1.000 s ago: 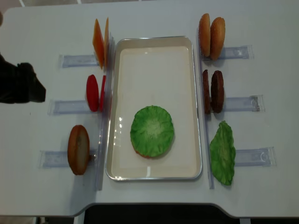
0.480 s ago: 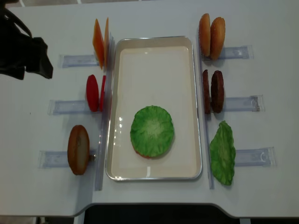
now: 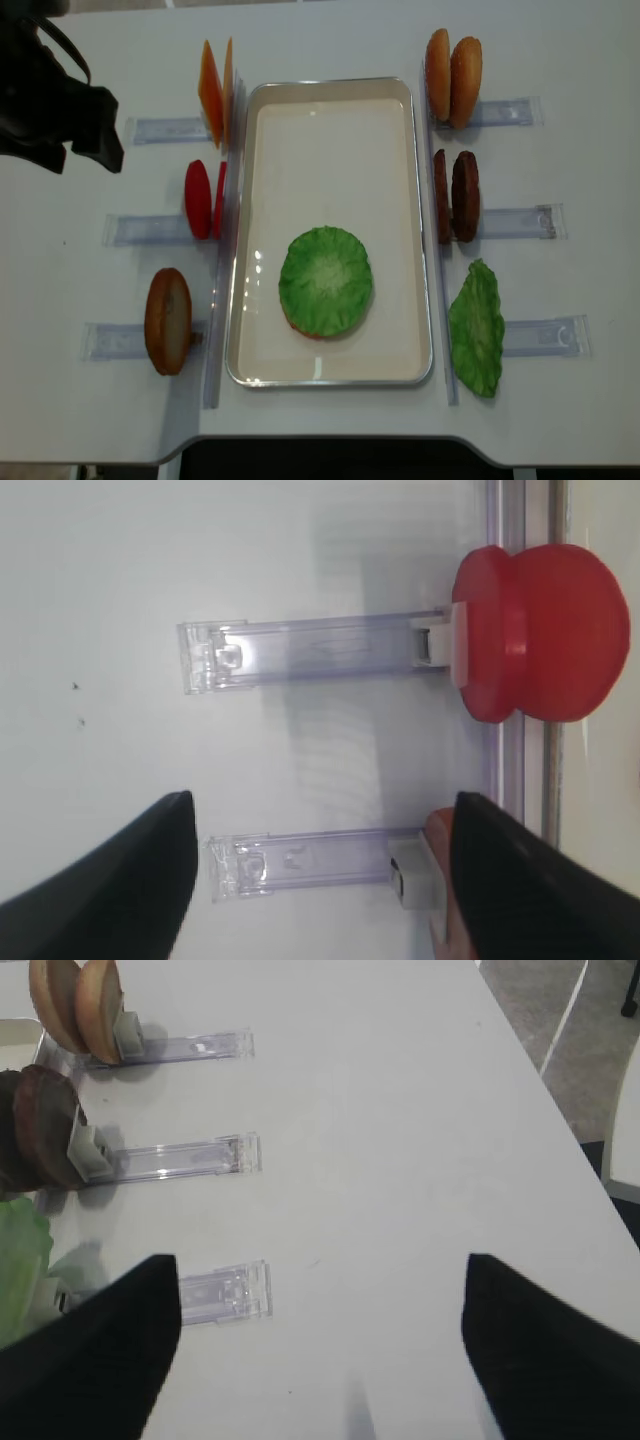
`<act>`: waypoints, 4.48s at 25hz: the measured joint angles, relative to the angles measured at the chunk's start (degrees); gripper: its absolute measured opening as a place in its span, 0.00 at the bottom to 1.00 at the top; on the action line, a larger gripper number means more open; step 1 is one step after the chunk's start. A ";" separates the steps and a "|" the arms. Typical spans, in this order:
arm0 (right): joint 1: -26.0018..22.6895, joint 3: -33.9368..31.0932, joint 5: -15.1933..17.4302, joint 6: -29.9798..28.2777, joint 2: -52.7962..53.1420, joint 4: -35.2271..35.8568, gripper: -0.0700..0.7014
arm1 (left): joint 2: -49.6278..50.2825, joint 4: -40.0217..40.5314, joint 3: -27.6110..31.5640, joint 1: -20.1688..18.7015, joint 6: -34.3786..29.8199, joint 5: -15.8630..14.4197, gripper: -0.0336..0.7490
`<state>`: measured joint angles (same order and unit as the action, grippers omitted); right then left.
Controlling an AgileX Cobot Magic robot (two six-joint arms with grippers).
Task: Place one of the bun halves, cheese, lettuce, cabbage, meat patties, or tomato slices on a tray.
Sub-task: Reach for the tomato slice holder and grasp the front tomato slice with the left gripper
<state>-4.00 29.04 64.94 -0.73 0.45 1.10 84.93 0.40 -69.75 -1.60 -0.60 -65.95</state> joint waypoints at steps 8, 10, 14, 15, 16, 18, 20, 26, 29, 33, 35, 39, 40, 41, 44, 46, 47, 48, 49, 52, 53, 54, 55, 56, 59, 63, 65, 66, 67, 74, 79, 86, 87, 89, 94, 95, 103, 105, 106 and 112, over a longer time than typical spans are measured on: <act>0.00 0.00 0.00 0.00 0.00 0.00 0.80 | 0.45 1.36 0.00 0.00 0.11 0.64 0.81; 0.00 0.00 0.00 0.00 0.00 0.00 0.80 | 1.01 2.34 0.00 0.00 0.60 0.71 0.81; 0.00 0.00 0.00 0.00 0.00 0.00 0.80 | 1.46 2.63 0.00 0.00 1.44 0.75 0.81; 0.00 0.00 0.00 0.00 0.00 0.00 0.80 | 1.47 2.63 0.00 -0.12 1.85 0.75 0.81; 0.00 0.00 0.00 0.00 0.00 0.00 0.80 | 1.52 2.94 0.00 -0.52 2.26 0.75 0.81; 0.00 0.00 0.00 0.00 0.00 0.00 0.80 | 1.52 4.08 0.00 -2.05 3.31 0.75 0.81; 0.00 0.00 0.00 0.00 0.00 0.00 0.80 | 1.52 5.54 0.00 -4.28 5.07 1.00 0.81; 0.00 0.00 0.00 0.00 0.00 0.00 0.80 | 1.52 6.75 0.00 -10.27 11.15 3.23 0.81; 0.00 0.00 0.00 0.00 0.00 0.00 0.80 | 1.90 6.98 0.00 -12.78 13.99 3.95 0.81; 0.00 0.00 0.00 0.00 0.00 0.00 0.80 | 4.31 7.09 0.00 -16.70 17.20 4.17 0.81; 0.00 0.00 0.00 0.00 0.00 0.00 0.80 | 5.71 7.12 0.00 -18.13 18.64 5.03 0.81; 0.00 0.00 0.00 0.00 0.00 0.00 0.80 | 8.86 6.90 -1.51 -19.70 20.24 5.72 0.81; 0.00 0.00 0.00 0.00 0.00 0.00 0.80 | 9.61 6.64 -2.24 -19.70 20.38 5.78 0.81; 0.00 0.00 0.00 0.00 0.00 0.00 0.80 | 10.68 6.09 -3.21 -19.75 20.50 5.78 0.81; 0.00 0.00 0.00 0.00 0.00 0.00 0.80 | 13.03 5.06 -5.99 -19.77 20.61 5.26 0.81; 0.00 0.00 0.00 0.00 0.00 0.00 0.80 | 14.73 4.35 -7.91 -19.77 20.61 4.29 0.81; 0.00 0.00 0.00 0.00 0.00 0.00 0.80 | 15.41 3.92 -8.69 -19.77 20.61 3.70 0.81; 0.00 0.00 0.00 0.00 0.00 0.00 0.80 | 16.19 3.43 -9.22 -19.77 20.61 3.22 0.81; 0.00 0.00 0.00 0.00 0.00 0.00 0.80 | 17.04 3.06 -9.80 -19.82 20.61 2.66 0.81; 0.00 0.00 0.00 0.00 0.00 0.00 0.80 | 18.59 2.27 -10.21 -19.95 20.61 2.05 0.81; 0.00 0.00 0.00 0.00 0.00 0.00 0.80 | 18.94 2.25 -10.21 -20.10 20.61 2.05 0.81; 0.00 0.00 0.00 0.00 0.00 0.00 0.80 | 19.42 2.11 -10.21 -20.22 20.61 2.03 0.81; 0.00 0.00 0.00 0.00 0.00 0.00 0.80 | 19.80 1.74 -10.21 -20.28 20.61 2.03 0.81; 0.00 0.00 0.00 0.00 0.00 0.00 0.80 | 20.27 1.39 -10.21 -20.35 20.61 2.03 0.81; 0.00 0.00 0.00 0.00 0.00 0.00 0.80 | 21.53 0.53 -10.23 -20.35 20.61 2.03 0.81; 0.00 0.00 0.00 0.00 0.00 0.00 0.80 | 22.62 0.29 -10.28 -20.35 20.61 2.03 0.81; 0.00 0.00 0.00 0.00 0.00 0.00 0.80 | 23.00 0.29 -10.28 -20.35 20.61 2.03 0.81; 0.00 0.00 0.00 0.00 0.00 0.00 0.80 | 23.22 0.29 -10.28 -20.35 20.61 2.10 0.81; 0.00 0.00 0.00 0.00 0.00 0.00 0.80 | 23.41 0.29 -10.28 -20.35 20.61 2.23 0.81; 0.00 0.00 0.00 0.00 0.00 0.00 0.80 | 24.94 0.29 -10.30 -20.35 19.98 2.77 0.81; 0.00 0.00 0.00 0.00 0.00 0.00 0.80 | 26.17 0.29 -11.09 -20.35 19.56 2.87 0.76; 0.00 0.00 0.00 0.00 0.00 0.00 0.80 | 26.23 0.29 -12.94 -20.35 19.35 2.21 0.54; 0.00 0.00 0.00 0.00 0.00 0.00 0.80 | 26.23 0.29 -13.08 -20.35 19.35 1.90 0.52; 0.00 0.00 0.00 0.00 0.00 0.00 0.80 | 26.35 0.29 -13.08 -20.35 19.27 0.24 0.50; 0.00 0.00 0.00 0.00 0.00 0.00 0.80 | 28.25 1.42 -13.12 -20.35 18.41 -2.67 0.49; 0.08 0.00 0.00 0.00 0.00 0.00 0.80 | 28.53 1.88 -13.12 -20.35 18.41 -2.68 0.49; 1.68 0.00 0.00 0.00 0.00 0.00 0.80 | 28.61 6.09 -13.19 -20.35 20.36 -2.75 0.49; 1.68 0.00 0.00 0.00 0.00 0.00 0.80 | 28.61 6.29 -13.19 -20.35 20.41 -2.75 0.48; 1.68 0.00 0.00 0.00 0.00 0.00 0.80 | 28.61 6.40 -13.19 -20.35 20.42 -2.75 0.48; 1.68 0.00 0.00 0.00 0.00 0.00 0.80 | 28.61 7.40 -13.19 -20.35 20.52 -2.75 0.32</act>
<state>-2.31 29.04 64.94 -0.73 0.45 1.10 113.54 7.80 -82.94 -21.95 19.92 -68.70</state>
